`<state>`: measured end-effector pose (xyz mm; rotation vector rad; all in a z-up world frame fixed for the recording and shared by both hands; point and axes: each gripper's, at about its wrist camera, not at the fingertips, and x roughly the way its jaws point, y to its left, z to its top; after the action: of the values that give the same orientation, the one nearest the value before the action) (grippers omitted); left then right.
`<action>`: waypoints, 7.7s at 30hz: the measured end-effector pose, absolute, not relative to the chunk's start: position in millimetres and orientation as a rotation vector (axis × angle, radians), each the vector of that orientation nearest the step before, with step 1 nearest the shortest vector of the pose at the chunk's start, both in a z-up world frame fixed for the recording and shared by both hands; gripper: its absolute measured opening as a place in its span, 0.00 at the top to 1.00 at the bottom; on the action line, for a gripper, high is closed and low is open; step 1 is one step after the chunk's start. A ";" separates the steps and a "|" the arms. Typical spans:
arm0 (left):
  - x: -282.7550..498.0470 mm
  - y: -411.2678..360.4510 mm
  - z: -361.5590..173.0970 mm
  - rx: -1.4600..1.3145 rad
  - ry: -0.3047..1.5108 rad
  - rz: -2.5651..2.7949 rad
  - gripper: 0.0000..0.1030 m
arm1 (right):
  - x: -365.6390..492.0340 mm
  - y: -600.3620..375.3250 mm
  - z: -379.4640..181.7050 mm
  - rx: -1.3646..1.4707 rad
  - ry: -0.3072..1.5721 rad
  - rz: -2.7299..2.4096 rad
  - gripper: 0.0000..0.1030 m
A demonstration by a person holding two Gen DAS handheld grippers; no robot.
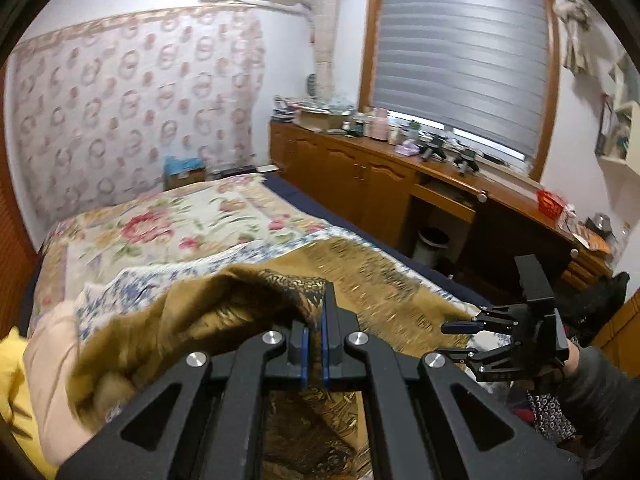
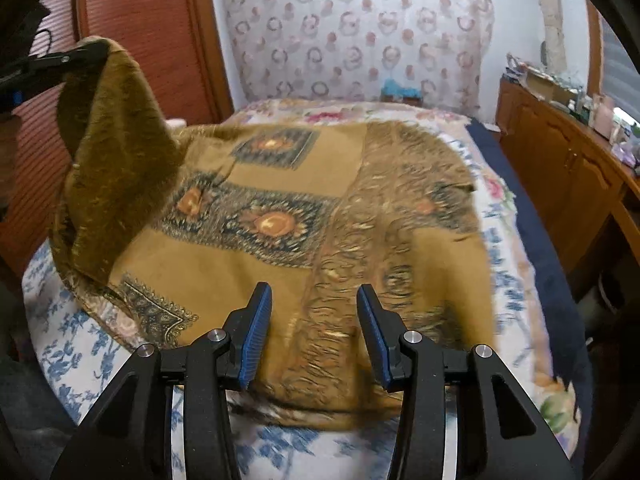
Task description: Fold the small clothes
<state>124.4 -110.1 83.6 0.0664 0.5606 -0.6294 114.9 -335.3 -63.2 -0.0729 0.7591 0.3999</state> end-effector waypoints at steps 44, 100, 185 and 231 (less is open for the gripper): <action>91.0 -9.3 -2.0 0.003 0.669 -0.373 0.54 | 141.9 -243.9 -26.2 -0.130 0.660 0.577 0.45; 83.4 -54.4 -37.2 0.012 0.731 -0.478 0.53 | 236.1 -324.5 1.3 -0.260 0.728 0.275 0.56; 210.3 -101.8 -61.3 0.042 0.872 -0.475 0.52 | 363.8 -385.8 -7.3 -0.140 0.707 0.434 0.98; 67.2 -124.7 -75.1 0.052 0.868 -0.499 0.52 | 113.2 -388.0 -58.9 -0.131 0.774 0.314 0.97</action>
<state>67.2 -124.7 -75.1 0.0523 0.8677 -0.4987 113.2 -388.0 -58.9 -0.1309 0.7740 0.3141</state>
